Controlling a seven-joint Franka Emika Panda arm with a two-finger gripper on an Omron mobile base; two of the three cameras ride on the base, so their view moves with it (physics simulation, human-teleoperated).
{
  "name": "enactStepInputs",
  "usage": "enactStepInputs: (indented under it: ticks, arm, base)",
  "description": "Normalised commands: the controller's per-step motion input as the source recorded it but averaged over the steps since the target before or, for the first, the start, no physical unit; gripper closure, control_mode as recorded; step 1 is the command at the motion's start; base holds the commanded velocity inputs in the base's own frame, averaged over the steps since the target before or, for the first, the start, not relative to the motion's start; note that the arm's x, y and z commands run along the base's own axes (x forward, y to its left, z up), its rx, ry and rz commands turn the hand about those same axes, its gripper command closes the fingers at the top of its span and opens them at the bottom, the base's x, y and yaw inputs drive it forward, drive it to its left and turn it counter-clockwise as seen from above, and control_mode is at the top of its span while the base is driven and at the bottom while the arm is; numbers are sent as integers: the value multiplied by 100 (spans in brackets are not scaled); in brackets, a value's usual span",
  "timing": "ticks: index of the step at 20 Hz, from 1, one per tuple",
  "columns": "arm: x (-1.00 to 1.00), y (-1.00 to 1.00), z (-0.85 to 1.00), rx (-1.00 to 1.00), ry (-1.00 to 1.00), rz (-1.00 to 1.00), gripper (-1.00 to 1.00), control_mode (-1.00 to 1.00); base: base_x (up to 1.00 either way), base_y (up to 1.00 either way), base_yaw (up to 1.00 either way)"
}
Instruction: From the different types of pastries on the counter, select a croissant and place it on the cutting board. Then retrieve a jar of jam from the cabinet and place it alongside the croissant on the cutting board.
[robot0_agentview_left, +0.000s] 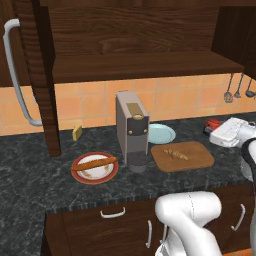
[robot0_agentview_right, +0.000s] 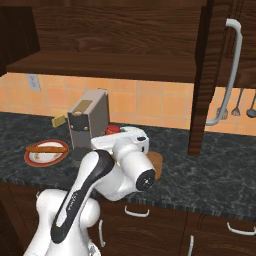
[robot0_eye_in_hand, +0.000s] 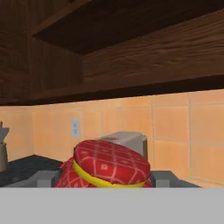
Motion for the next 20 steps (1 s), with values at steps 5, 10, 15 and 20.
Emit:
enactStepInputs:
  ticks: [5,10,15,20]
  arm:
    - [40,-15,-54,0,-2,36,100,-100]
    - [61,-11,-31,-4,-2,26,100,-100]
    - [61,-49,-34,-1,-11,18,100,-100]
    - [32,-22,-26,-11,-3,4,100,-100]
  base:
    - [0,0,0]
    - [0,0,0]
    - [0,0,0]
    - [0,0,0]
